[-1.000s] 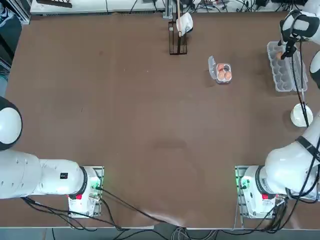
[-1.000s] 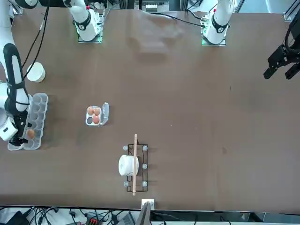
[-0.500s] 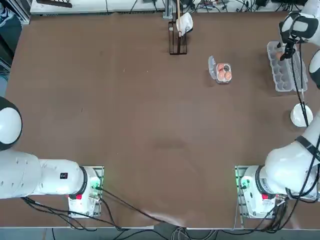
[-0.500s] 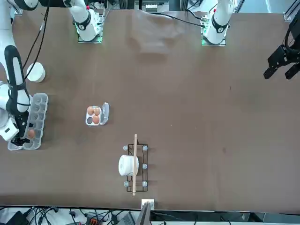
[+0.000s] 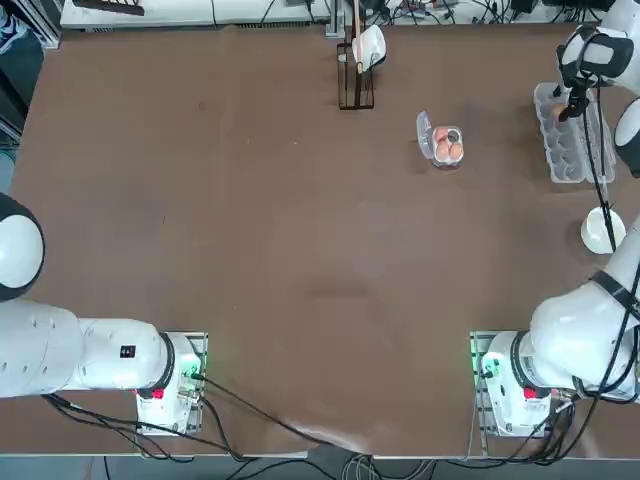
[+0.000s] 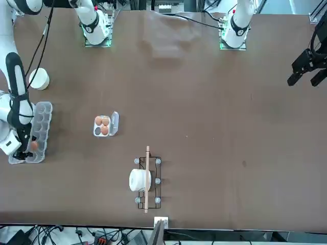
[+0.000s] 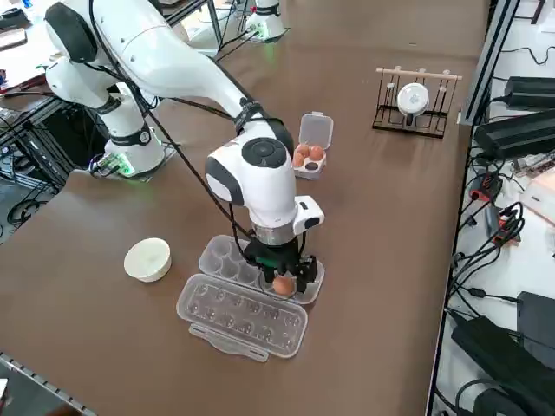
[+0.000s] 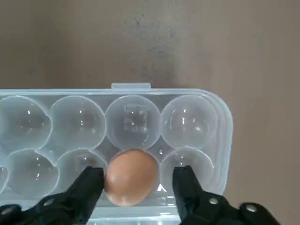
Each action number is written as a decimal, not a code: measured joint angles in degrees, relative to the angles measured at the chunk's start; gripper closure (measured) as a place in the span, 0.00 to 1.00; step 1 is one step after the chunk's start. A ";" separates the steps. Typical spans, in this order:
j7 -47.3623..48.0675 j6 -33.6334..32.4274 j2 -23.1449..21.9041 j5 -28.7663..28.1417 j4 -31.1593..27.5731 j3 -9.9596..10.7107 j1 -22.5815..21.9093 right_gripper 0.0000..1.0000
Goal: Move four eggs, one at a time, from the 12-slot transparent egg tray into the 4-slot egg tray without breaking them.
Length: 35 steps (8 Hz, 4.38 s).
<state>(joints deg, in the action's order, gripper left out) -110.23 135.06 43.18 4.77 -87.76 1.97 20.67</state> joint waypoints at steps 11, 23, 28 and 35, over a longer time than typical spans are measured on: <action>-0.41 -5.92 -1.54 -3.75 1.87 -0.37 0.72 0.41; 52.75 -19.68 -21.10 -4.71 -13.25 -1.50 -17.48 0.43; 72.03 -18.40 -22.04 -4.71 -15.69 -1.54 -24.09 0.43; 83.80 -13.46 -21.80 -4.68 -19.51 -1.52 -29.93 0.43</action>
<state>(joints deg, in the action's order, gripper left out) -26.43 121.60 21.37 0.09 -107.26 0.45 -9.26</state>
